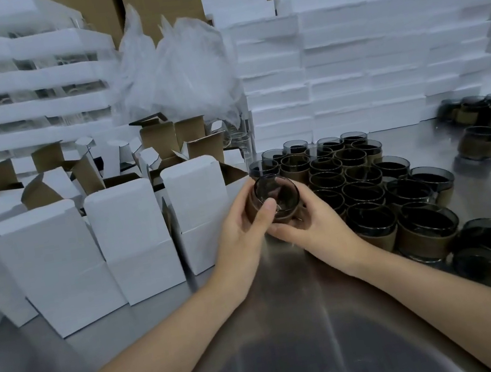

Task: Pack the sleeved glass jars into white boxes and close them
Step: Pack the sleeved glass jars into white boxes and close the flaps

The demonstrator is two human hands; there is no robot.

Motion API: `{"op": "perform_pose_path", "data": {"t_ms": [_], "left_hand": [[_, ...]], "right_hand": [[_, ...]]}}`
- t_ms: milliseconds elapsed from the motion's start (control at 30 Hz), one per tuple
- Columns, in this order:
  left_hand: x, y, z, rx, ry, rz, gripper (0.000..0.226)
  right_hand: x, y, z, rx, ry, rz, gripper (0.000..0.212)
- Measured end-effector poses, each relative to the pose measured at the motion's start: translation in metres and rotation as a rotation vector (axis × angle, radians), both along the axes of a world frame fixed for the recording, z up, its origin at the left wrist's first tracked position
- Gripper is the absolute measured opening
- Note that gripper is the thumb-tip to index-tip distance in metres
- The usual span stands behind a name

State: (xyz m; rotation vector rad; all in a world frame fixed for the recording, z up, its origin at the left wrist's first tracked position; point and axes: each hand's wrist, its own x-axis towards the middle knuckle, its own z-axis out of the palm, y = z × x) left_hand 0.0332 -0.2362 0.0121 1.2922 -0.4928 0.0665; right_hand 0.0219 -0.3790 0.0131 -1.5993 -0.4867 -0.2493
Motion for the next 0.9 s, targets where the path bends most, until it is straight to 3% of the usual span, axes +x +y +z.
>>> {"op": "perform_pose_path", "data": {"t_ms": [167,500,700,900], "left_hand": [[0.003,0.002,0.002,-0.066,0.093,-0.034,0.066],[0.001,0.002,0.007,-0.132,0.055,0.005,0.024],[-0.003,0.000,0.008,-0.128,0.037,0.061,0.014],[-0.007,0.000,0.008,-0.105,0.015,0.078,0.043]], "right_hand": [[-0.001,-0.001,-0.002,0.014,-0.045,-0.049,0.065],[-0.002,-0.001,0.000,-0.064,-0.161,-0.059,0.070],[-0.006,-0.002,0.000,-0.110,-0.214,0.018,0.070],[-0.011,0.000,0.006,-0.260,-0.344,-0.045,0.059]]}}
